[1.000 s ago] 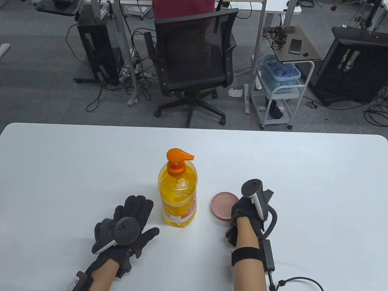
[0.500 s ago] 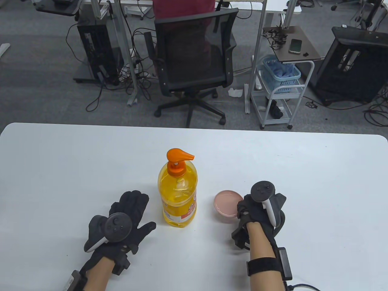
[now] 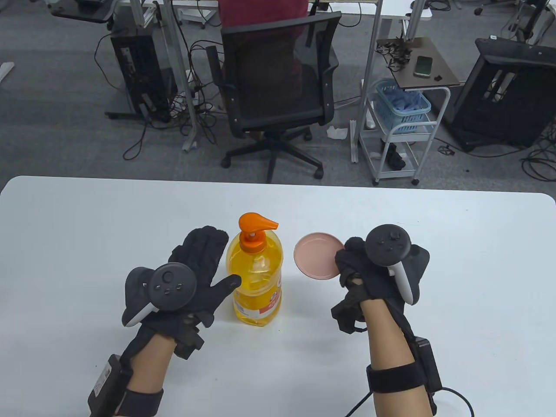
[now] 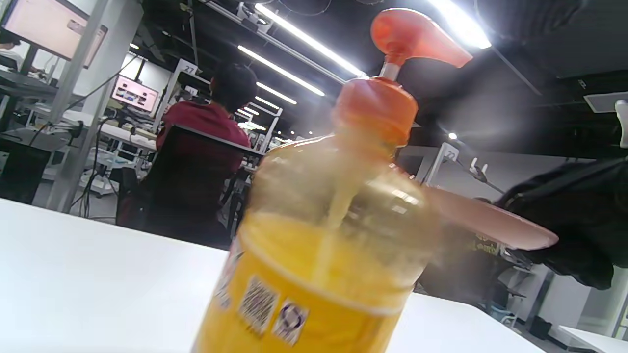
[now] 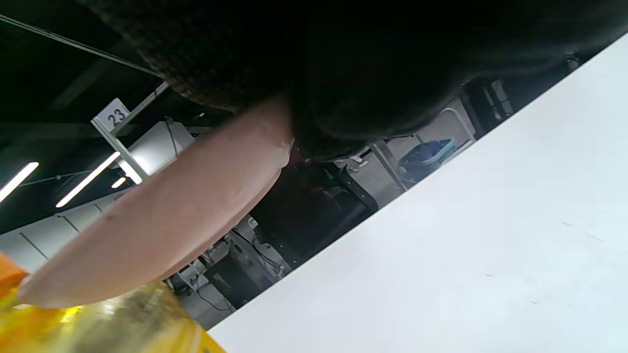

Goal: Press dish soap pump onto seasoning dish

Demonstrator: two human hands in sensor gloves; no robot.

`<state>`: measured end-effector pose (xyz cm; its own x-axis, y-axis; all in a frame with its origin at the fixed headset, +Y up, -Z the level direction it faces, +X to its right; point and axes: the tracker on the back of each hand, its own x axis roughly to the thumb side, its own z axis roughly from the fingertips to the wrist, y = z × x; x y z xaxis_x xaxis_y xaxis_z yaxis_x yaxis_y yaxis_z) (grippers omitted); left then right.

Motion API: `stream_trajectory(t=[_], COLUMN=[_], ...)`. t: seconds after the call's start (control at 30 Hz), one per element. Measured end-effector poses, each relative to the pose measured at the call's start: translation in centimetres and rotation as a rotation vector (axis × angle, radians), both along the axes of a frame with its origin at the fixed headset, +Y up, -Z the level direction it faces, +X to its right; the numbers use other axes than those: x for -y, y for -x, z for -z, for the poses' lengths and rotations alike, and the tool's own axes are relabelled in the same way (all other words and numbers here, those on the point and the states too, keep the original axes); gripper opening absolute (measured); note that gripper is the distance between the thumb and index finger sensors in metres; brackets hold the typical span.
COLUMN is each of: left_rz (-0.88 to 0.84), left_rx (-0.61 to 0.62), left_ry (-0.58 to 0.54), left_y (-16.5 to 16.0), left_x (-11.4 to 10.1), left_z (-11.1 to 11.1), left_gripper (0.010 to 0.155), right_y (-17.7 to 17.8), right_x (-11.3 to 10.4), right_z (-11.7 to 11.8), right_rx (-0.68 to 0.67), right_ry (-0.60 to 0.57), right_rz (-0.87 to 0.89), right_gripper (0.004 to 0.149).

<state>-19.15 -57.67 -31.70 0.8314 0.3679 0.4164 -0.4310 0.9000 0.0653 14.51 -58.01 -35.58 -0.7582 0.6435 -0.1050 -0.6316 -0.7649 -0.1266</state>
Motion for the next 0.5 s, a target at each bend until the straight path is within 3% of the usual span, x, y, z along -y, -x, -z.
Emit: stream_trajectory(t=[0.17, 0.3, 0.5], left_rz=[-0.002, -0.102, 0.003], left_rx=[0.010, 0.016, 0.080], left_ry=[0.011, 0.061, 0.113], left_y=[-2.1, -3.1, -5.1], left_x=[-1.6, -2.0, -2.7], left_z=[1.5, 2.5, 3.5], left_gripper=[0.085, 0.085, 0.085], right_y=[2.2, 3.5, 4.8], right_x=[-2.3, -3.2, -3.9], right_z=[0.1, 0.6, 1.1], right_rx=[-0.034, -0.051, -0.062], right_ry=[-0.037, -0.052, -0.076], right_rz=[-0.009, -0.010, -0.012], right_gripper=[0.050, 0.050, 0.050])
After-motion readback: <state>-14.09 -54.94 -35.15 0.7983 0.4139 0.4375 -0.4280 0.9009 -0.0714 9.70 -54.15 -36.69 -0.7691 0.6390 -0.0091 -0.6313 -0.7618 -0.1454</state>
